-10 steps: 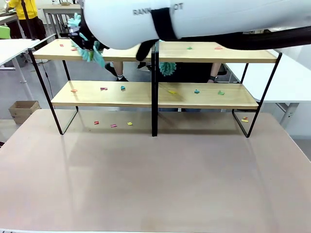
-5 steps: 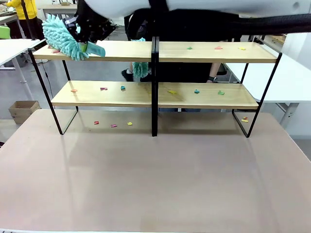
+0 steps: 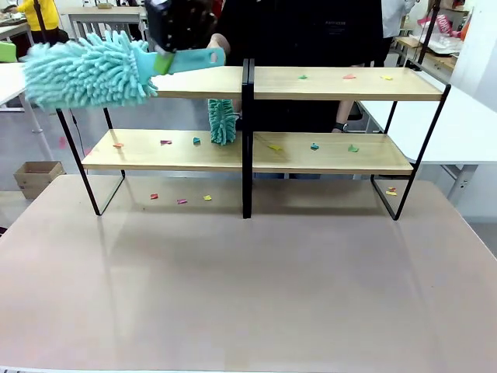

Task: Clean the shelves.
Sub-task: Clean a randomly selected level of the Shelf with the Duster.

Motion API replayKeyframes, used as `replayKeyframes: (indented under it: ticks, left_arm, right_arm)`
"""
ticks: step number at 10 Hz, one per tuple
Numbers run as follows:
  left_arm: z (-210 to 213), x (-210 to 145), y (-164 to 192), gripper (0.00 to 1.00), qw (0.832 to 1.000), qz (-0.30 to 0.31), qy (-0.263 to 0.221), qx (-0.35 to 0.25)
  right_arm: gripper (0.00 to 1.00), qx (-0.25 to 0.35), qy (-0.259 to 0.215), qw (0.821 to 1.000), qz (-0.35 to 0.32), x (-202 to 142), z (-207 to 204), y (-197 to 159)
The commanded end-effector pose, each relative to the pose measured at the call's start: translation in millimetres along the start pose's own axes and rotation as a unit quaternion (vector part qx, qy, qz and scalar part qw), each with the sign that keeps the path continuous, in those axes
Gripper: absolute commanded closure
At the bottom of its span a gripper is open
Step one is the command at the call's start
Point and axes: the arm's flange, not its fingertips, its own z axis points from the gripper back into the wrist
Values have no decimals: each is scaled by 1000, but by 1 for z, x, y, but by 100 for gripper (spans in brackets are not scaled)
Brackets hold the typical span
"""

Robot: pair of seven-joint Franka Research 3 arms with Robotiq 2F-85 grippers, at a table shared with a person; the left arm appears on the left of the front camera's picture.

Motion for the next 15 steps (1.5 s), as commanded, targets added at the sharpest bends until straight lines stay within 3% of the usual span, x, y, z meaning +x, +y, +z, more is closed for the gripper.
replayKeyframes:
  ticks: [1,5,8,12,15]
  left_arm:
    - [0,0,0,0,1000,0,2,-1]
    - [0,0,0,0,1000,0,2,-1]
    - [0,0,0,0,1000,0,2,-1]
    - [0,0,0,0,1000,0,2,-1]
    - [0,0,0,0,1000,0,2,-1]
  right_arm:
    - [88,20,-17,1000,-13,-62,34,-22]
    - [88,22,-83,994,-64,-113,63,-45]
    - [88,44,-164,974,-147,-198,108,-59]
    - [88,13,-292,903,-316,-360,176,-76]
    - [88,52,-330,859,-389,-461,203,-91]
